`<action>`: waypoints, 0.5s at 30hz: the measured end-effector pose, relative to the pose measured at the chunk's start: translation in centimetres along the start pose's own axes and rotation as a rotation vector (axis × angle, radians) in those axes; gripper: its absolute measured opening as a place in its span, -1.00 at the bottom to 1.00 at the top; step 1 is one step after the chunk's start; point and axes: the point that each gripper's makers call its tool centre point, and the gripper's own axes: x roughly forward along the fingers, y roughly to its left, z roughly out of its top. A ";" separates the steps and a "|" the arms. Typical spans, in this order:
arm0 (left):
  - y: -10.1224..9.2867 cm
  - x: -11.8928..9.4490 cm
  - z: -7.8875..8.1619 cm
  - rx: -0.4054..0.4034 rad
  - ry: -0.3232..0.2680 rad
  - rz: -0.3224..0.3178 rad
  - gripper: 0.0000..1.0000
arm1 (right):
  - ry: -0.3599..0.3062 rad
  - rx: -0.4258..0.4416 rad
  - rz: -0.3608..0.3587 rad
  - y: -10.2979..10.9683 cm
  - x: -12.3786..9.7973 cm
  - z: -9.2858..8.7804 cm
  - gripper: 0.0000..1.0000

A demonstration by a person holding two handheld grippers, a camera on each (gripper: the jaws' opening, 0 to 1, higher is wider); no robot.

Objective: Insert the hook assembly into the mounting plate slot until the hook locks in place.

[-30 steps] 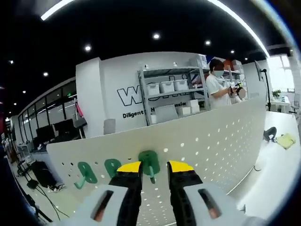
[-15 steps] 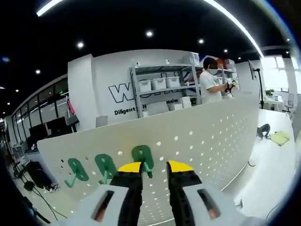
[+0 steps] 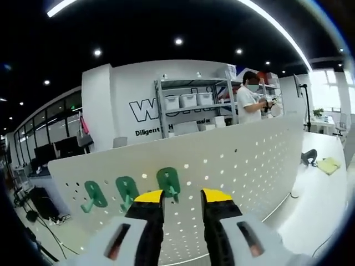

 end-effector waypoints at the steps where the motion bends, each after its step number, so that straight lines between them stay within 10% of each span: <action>1: -0.3 -0.4 0.1 -0.005 -0.008 -0.009 -0.45 | 0.002 0.001 -0.001 0.0 -0.1 0.0 -0.22; 15: -2.7 -5.4 -1.0 -0.007 -0.031 -0.096 -0.36 | 0.059 -0.003 -0.059 -0.4 -0.6 -0.6 -0.25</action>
